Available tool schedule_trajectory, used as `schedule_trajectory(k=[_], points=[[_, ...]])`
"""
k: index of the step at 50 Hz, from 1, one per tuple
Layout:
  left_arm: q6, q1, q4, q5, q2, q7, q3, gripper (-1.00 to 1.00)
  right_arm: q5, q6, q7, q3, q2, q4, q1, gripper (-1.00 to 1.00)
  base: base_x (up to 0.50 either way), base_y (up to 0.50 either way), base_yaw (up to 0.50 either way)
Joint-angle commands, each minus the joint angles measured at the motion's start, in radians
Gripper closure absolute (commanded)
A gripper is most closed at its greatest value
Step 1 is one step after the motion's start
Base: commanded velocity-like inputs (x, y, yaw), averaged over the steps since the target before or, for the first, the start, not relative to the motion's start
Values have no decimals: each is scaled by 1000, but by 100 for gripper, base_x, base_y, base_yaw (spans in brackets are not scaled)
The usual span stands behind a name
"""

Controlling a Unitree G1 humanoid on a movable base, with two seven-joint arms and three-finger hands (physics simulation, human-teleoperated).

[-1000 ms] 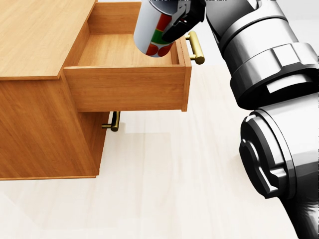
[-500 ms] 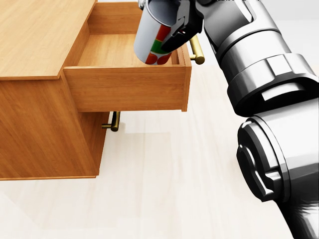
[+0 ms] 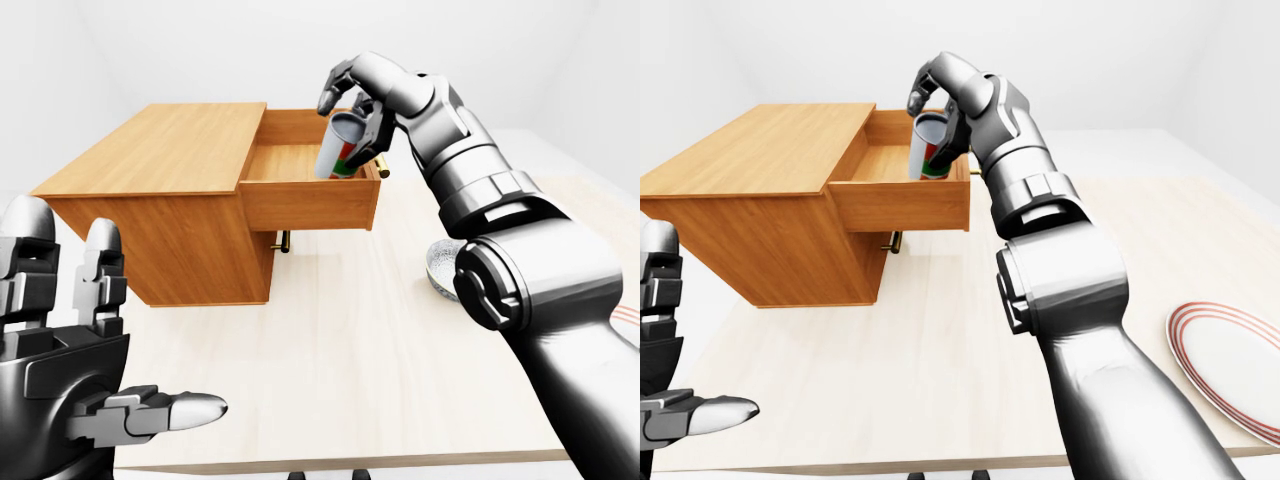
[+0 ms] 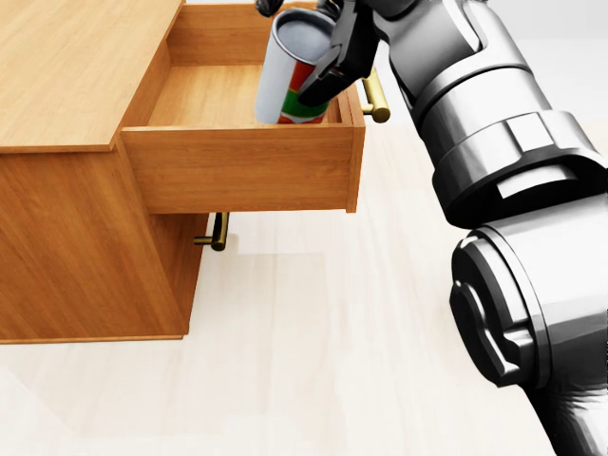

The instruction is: Put the ketchup in the top drawer of the cabinet.

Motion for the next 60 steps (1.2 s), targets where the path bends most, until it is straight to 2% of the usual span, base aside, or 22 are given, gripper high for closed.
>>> schedule_trajectory(k=[1, 15, 28, 39, 53, 60], points=[[0, 2, 0, 6, -3, -2, -5, -100, 26, 0, 5, 16, 2, 3, 8, -100, 0, 0, 0], [0, 11, 0, 43, -19, -18, -35, -100, 15, 0, 3, 20, -4, 3, 4, -100, 0, 0, 0], [0, 4, 0, 19, -6, -6, -16, -100, 7, 0, 18, 22, -14, 0, -28, -100, 0, 0, 0], [0, 1, 0, 18, -11, -9, -7, -100, -22, 0, 133, 37, -52, -28, -215, -100, 0, 0, 0], [0, -10, 0, 19, -22, -17, 3, -100, 11, 0, 242, 27, -80, -77, -294, -100, 0, 0, 0], [0, -1, 0, 19, -21, -18, -1, -100, 61, 0, 319, 29, -98, -269, -266, -100, 0, 0, 0]])
